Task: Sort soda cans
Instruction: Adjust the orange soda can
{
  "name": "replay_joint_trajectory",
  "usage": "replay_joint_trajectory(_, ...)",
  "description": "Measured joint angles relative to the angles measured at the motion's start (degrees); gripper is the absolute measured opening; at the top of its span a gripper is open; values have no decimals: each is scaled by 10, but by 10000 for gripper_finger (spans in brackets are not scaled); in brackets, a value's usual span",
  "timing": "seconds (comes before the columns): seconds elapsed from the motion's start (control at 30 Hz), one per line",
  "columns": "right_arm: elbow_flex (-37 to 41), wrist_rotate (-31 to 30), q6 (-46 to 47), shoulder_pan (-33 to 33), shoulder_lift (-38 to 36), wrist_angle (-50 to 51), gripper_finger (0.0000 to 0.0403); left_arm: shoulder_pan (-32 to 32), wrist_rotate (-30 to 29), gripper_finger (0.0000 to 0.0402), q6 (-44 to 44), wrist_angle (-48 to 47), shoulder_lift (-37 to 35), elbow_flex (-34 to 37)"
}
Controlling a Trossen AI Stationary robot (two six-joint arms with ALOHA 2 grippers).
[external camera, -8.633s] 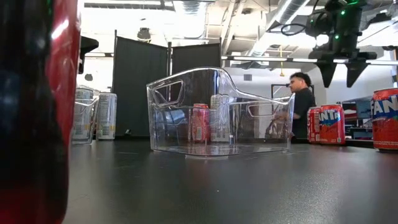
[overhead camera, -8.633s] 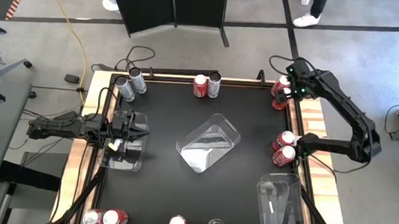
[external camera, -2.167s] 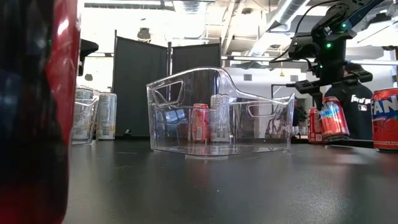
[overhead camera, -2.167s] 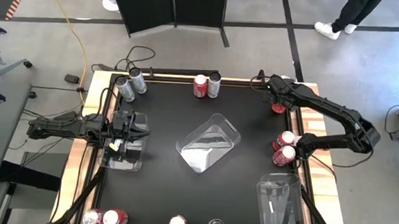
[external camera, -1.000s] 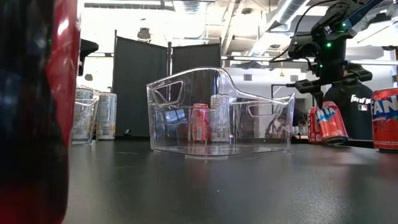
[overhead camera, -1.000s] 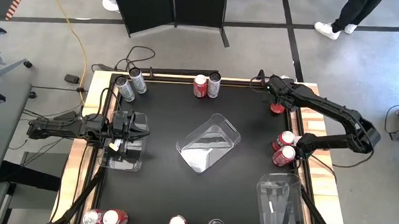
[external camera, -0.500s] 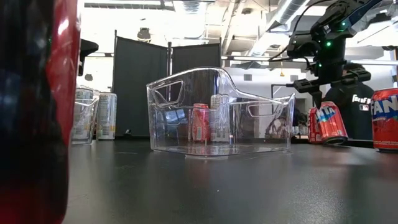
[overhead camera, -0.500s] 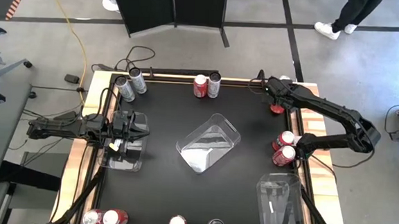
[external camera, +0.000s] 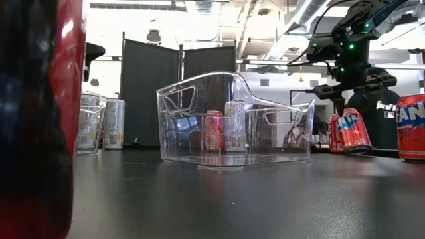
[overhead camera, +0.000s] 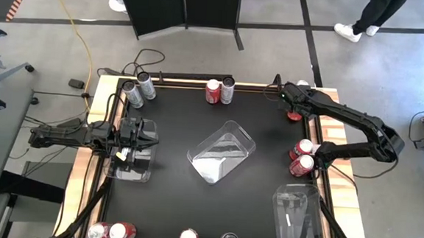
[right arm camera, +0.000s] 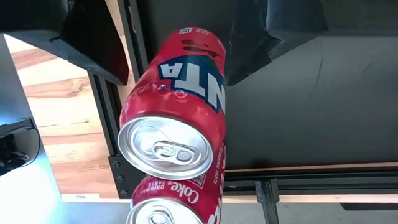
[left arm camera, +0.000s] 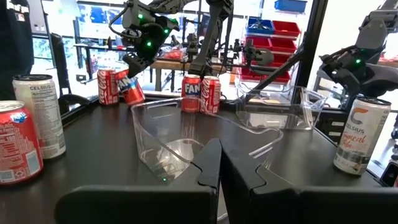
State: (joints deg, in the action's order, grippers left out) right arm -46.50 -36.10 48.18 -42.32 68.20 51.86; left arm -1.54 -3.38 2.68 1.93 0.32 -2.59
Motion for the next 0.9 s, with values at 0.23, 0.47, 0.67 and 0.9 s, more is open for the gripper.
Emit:
replay_joint_trajectory(0.23,0,-17,5,20,0,0,282,0,0,2,0,0,0,0)
replay_joint_trajectory(0.47,0,-31,14,31,0,0,282,0,0,2,0,0,0,0)
replay_joint_trajectory(0.67,0,-46,16,38,0,0,281,0,0,2,0,0,0,0)
replay_joint_trajectory(0.9,0,-51,20,41,-1,-1,254,0,0,2,0,-1,0,0)
